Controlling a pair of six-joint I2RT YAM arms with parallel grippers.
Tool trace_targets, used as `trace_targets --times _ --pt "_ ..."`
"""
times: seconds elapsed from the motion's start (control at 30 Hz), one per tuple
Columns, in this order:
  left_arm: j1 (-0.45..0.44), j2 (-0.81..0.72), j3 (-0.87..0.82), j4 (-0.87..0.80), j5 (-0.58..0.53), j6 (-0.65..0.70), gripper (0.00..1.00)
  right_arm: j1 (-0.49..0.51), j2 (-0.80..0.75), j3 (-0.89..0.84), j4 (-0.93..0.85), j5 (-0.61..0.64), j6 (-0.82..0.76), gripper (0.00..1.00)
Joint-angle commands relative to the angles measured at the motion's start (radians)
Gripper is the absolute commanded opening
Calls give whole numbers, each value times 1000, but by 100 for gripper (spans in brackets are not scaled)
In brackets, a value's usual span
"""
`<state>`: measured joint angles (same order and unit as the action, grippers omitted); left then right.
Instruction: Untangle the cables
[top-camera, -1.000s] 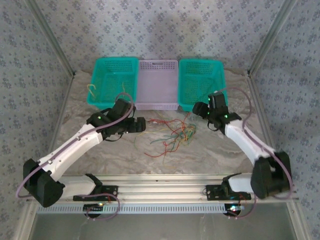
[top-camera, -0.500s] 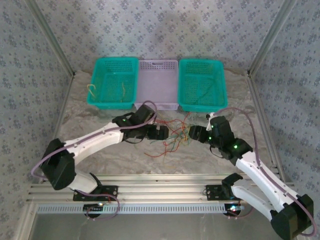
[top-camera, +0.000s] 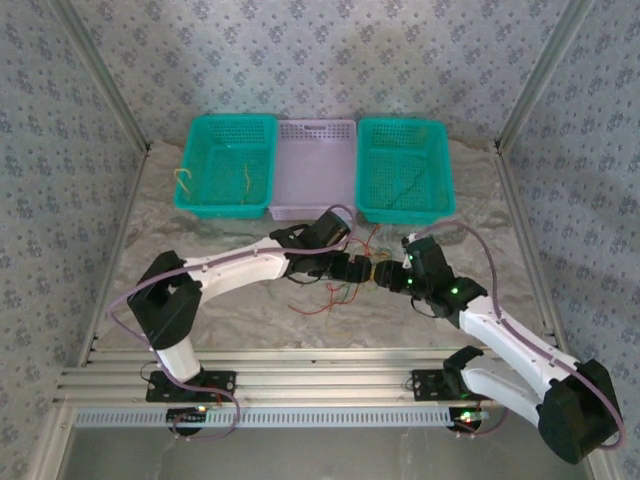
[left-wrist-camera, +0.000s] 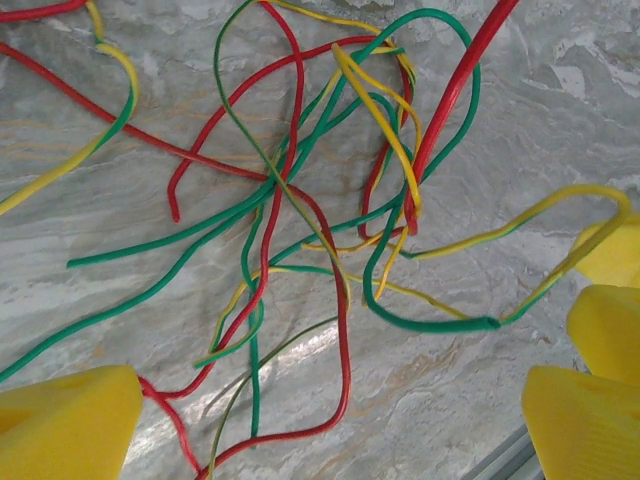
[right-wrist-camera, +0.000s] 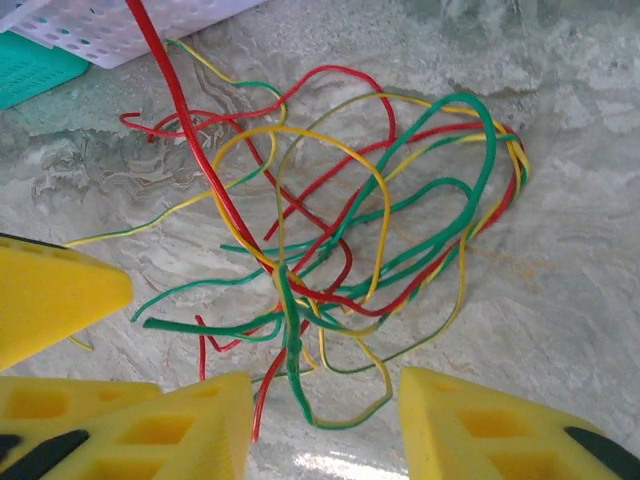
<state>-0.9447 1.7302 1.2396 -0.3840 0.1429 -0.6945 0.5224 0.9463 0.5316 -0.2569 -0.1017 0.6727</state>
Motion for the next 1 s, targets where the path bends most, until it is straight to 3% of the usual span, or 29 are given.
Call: trace_targets --times 0.0,0.2,0.4,0.9,0.97 --pt "-8 34 41 23 6 -8 95 8 21 -1 32 22 -1 37" --pt "-8 74 51 34 -3 -13 88 6 39 -15 51 29 -6 26" --pt "-8 101 74 38 -4 -13 71 5 39 -13 48 41 -16 16" --pt "-8 122 119 27 7 -7 18 1 22 -3 21 54 -24 1" --pt "-8 110 112 17 3 1 8 -2 6 5 4 76 -24 0"
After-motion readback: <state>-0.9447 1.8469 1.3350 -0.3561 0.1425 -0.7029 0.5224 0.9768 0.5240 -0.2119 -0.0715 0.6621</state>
